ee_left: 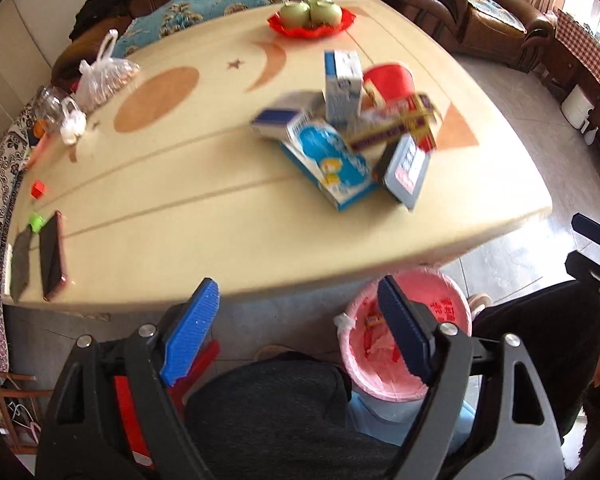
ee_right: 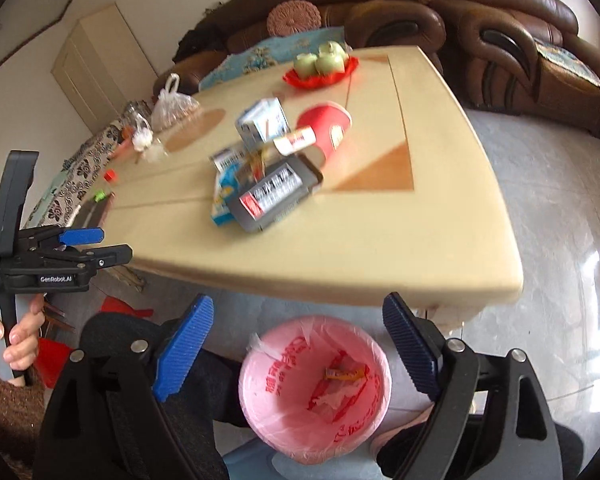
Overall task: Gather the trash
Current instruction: 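Raise both open tools from the bin back toward the table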
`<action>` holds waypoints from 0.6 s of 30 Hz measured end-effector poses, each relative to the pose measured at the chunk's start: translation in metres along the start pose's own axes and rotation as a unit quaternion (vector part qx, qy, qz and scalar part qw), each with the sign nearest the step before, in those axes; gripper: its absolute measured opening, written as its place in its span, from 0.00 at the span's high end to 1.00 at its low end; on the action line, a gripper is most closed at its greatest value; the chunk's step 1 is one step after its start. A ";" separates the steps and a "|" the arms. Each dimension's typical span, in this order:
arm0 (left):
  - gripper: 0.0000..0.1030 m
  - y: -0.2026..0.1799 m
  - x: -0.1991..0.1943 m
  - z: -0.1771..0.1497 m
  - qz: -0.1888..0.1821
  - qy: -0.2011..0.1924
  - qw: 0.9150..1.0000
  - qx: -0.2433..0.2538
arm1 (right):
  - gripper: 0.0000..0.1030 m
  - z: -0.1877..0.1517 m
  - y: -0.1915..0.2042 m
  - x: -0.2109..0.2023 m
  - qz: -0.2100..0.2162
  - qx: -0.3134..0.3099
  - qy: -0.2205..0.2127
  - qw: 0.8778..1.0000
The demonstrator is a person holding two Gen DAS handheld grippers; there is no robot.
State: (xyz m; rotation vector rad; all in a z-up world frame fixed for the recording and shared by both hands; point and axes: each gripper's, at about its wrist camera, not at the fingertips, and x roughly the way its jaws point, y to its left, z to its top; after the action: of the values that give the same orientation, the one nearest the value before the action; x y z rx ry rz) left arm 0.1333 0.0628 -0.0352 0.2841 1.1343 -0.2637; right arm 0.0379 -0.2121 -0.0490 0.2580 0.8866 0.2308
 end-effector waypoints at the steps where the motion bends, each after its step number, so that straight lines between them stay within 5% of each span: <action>1: 0.22 0.005 -0.011 0.013 -0.005 -0.005 1.000 0.008 | 0.15 0.013 0.004 -0.010 0.008 -0.005 -0.009 1.000; 7: 0.16 0.010 -0.049 0.084 0.019 -0.030 0.997 0.062 | 0.10 0.084 0.028 -0.039 0.062 -0.011 -0.018 0.998; 13: 0.16 0.004 -0.034 0.123 -0.008 0.010 0.994 0.108 | 0.10 0.125 0.032 -0.035 0.135 0.026 0.004 0.991; 18: 0.16 -0.004 -0.012 0.141 -0.011 0.040 0.988 0.145 | 0.10 0.134 0.033 -0.024 0.132 0.038 0.023 0.990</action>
State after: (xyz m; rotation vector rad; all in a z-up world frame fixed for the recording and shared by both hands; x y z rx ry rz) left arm 0.2467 0.0098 0.0309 0.5439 1.1789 -0.4423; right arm 0.1259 -0.2054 0.0601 0.4431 0.9076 0.4514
